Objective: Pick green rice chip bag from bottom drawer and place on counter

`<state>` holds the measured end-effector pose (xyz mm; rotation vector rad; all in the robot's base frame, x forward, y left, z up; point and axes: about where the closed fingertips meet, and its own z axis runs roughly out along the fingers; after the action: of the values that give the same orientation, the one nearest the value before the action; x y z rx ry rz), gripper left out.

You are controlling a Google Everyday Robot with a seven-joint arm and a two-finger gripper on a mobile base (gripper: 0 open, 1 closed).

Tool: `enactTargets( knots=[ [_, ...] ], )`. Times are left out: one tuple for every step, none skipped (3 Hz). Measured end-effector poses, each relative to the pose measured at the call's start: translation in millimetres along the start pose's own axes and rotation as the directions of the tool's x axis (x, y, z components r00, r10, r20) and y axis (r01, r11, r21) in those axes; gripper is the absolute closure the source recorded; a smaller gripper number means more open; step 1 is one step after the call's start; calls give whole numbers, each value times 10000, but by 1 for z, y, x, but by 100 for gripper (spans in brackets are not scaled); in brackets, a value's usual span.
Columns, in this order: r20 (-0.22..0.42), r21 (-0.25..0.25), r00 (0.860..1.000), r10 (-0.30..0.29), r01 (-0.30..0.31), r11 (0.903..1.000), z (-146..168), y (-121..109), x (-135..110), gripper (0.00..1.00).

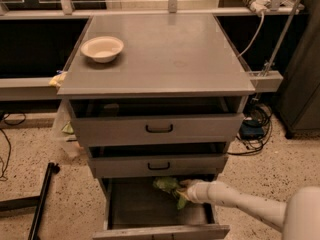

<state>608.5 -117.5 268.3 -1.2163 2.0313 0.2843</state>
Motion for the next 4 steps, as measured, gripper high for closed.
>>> enactTargets(
  knots=[
    [620, 226, 9938, -918, 906, 9956, -15, -44, -42, 100],
    [620, 226, 9938, -918, 906, 9956, -15, -44, -42, 100],
    [441, -54, 9944, -958, 961, 9954, -14, -41, -35, 100],
    [-269, -769, 9949, -976, 953, 9925, -17, -35, -6, 100]
  ],
)
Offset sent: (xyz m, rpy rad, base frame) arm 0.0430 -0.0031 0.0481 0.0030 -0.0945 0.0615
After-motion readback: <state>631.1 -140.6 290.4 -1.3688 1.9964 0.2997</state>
